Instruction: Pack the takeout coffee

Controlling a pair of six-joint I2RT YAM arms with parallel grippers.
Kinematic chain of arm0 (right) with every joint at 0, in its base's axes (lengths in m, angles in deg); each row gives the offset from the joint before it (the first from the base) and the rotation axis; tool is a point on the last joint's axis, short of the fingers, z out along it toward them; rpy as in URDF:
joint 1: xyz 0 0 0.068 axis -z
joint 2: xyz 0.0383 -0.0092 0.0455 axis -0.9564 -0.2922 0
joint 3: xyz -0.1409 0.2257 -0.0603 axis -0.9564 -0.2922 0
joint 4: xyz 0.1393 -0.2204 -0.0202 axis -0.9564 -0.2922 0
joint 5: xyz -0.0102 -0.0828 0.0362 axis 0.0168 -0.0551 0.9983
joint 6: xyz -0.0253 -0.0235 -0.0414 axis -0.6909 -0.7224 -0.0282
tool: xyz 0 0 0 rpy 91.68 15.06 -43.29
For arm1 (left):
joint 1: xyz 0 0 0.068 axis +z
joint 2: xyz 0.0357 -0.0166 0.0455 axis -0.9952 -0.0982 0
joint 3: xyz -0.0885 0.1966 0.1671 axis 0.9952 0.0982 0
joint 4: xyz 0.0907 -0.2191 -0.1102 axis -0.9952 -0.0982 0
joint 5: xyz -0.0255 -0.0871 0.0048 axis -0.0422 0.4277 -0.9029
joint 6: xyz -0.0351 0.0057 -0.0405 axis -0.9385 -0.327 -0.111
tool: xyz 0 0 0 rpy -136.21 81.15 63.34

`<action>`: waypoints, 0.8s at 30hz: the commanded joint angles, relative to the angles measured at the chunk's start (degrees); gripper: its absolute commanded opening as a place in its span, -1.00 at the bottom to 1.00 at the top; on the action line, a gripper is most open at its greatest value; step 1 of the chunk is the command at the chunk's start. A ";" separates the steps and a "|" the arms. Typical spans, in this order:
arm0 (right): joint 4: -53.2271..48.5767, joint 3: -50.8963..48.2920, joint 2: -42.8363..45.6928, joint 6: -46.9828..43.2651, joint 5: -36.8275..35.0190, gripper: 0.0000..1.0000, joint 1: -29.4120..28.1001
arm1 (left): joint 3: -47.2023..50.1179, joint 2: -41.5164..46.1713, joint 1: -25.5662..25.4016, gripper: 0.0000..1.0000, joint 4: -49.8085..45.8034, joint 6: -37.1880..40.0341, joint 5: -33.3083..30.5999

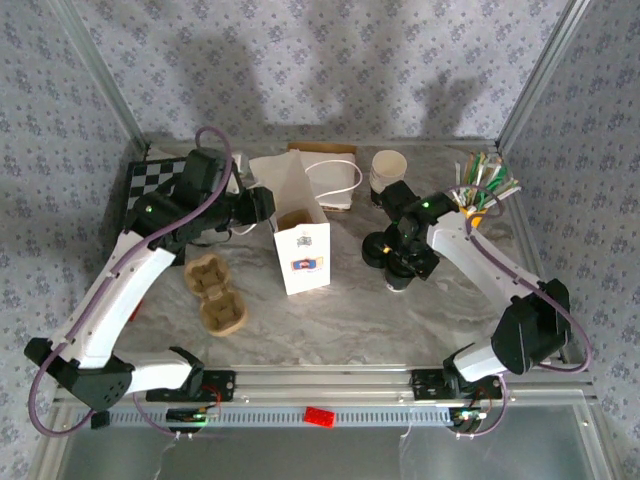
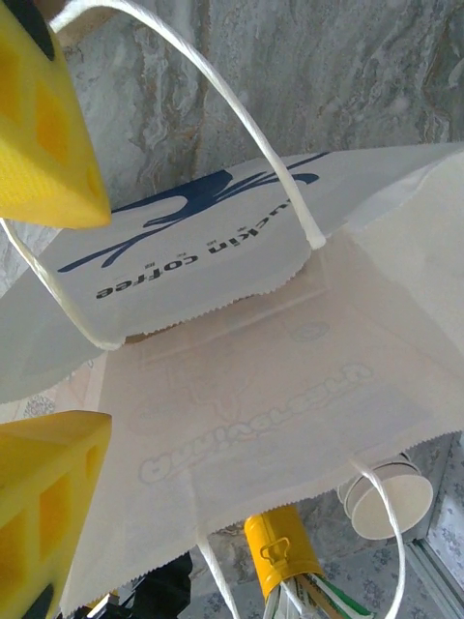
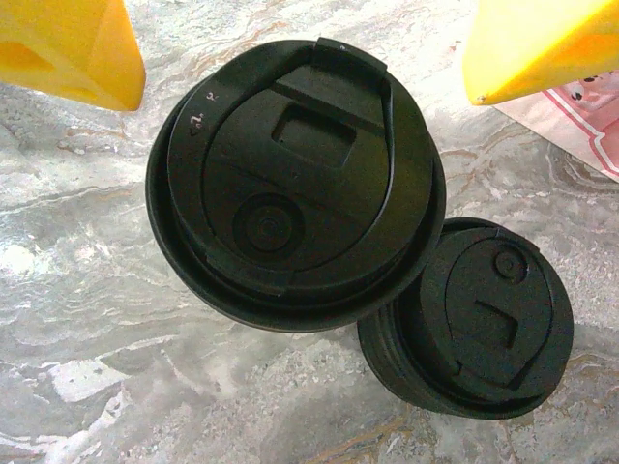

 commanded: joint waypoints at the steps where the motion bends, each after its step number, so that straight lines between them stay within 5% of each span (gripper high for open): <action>1: -0.29 -0.58 -0.98 1.88 0.13 0.73 0.73 | 0.40 1.50 0.62 0.06 1.19 1.09 1.11; 24: 1.57 -2.71 -2.39 -1.48 2.04 0.43 3.27 | 0.03 0.27 1.32 0.10 1.72 0.47 2.36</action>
